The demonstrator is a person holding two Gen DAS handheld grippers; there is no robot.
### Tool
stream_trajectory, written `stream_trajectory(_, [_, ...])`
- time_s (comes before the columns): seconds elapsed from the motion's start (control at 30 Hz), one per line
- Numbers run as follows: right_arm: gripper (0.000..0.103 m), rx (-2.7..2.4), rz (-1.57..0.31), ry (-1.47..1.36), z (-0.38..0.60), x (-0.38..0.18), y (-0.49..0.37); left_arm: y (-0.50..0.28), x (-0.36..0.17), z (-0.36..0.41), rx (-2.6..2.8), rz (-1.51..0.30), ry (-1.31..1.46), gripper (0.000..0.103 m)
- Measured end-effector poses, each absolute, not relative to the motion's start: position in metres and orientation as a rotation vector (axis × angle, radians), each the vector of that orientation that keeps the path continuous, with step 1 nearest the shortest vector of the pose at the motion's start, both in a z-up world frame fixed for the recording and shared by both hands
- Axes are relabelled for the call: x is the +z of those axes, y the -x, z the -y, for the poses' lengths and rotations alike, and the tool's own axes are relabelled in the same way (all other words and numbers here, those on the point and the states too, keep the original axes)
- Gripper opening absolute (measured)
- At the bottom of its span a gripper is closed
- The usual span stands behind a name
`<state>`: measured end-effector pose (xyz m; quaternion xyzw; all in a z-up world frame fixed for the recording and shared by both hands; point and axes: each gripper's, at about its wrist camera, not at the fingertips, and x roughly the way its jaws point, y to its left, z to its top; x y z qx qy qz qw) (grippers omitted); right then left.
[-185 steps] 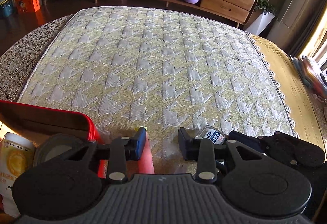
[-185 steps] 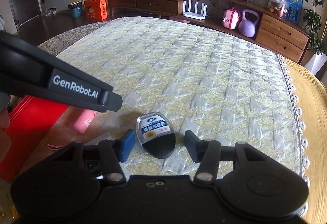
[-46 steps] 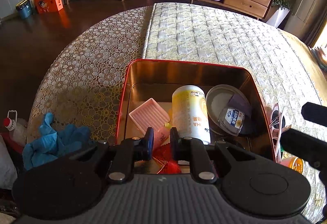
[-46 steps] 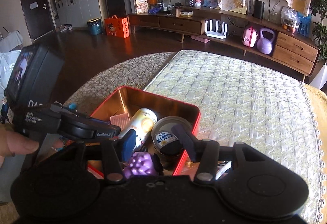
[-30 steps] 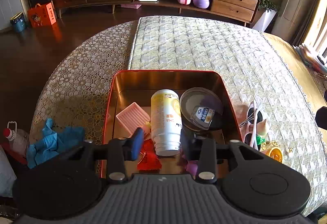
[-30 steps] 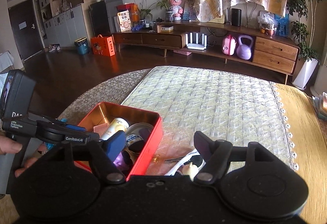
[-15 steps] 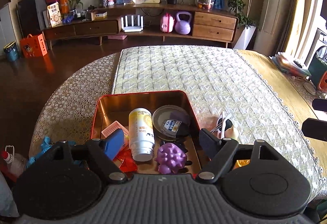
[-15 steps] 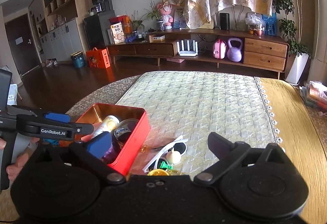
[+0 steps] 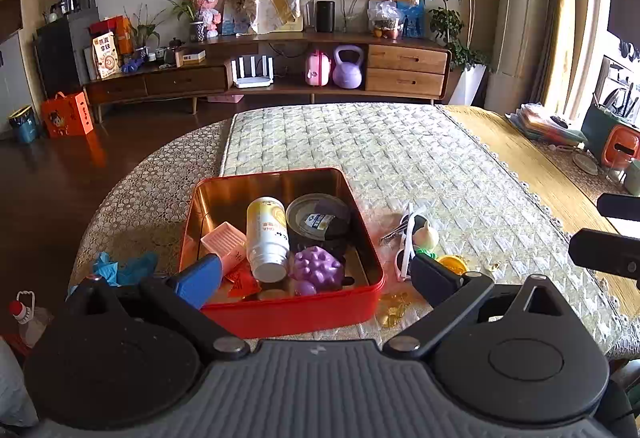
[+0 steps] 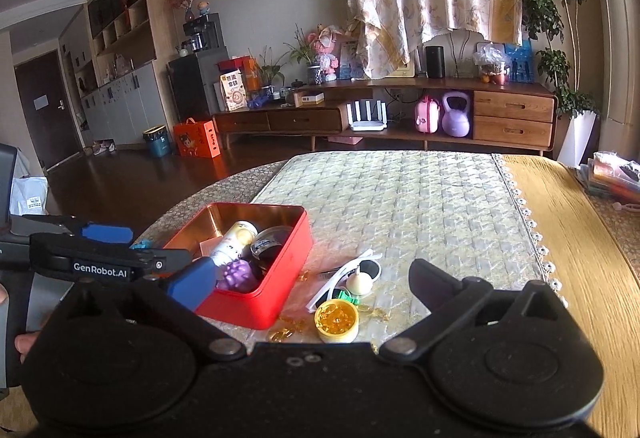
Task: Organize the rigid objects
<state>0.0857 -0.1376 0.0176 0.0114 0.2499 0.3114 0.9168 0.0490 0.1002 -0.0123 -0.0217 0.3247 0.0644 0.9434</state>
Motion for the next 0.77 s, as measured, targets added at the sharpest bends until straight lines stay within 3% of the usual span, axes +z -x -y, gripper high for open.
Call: stream_trajectory(0.77, [0.103, 0.535, -0.476, 0.012, 0.144, -0.006, -0.043, -0.010, -0.021, -0.082, 0.128, -0.673, 0.066, 0.102])
